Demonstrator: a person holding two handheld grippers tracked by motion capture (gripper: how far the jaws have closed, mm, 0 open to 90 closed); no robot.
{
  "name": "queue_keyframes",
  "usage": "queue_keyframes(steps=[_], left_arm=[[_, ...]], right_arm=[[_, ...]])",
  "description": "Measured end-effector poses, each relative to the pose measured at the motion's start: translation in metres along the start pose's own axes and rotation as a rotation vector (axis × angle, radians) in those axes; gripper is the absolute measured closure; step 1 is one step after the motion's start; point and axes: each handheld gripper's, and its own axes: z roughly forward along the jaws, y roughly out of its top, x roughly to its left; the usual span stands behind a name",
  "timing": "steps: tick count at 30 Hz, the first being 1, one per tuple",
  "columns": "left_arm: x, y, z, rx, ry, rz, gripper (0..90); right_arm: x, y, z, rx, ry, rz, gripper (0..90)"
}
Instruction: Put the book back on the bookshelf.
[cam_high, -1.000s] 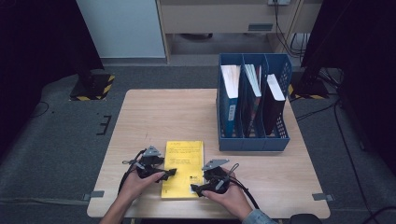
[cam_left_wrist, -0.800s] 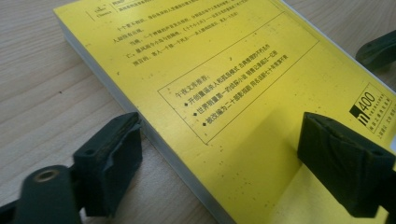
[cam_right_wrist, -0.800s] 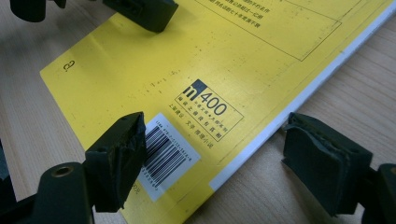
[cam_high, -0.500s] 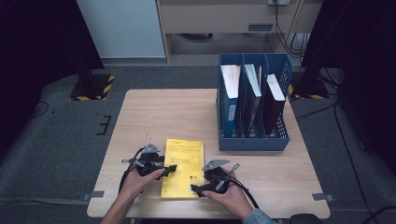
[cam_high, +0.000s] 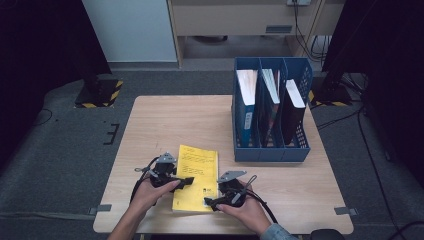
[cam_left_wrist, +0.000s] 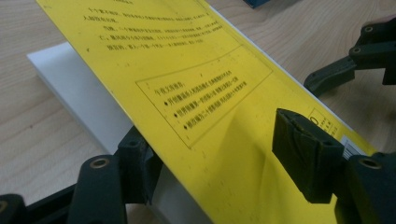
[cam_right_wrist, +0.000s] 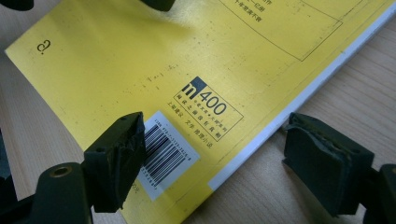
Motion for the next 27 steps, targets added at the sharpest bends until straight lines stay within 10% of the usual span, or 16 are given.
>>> queue_keyframes(steps=[8,17,27], left_arm=[[0.002,0.013,0.015,0.098,-0.039,0.024,43.1],[-0.002,0.014,0.012,0.069,-0.035,0.049,71.3],[-0.007,0.018,0.002,0.017,-0.070,0.026,82.0]], right_arm=[[-0.001,0.000,0.000,0.000,0.004,-0.012,20.2],[-0.003,0.002,0.002,0.009,0.008,-0.035,17.6],[-0.021,0.014,0.006,0.026,0.044,-0.020,16.0]])
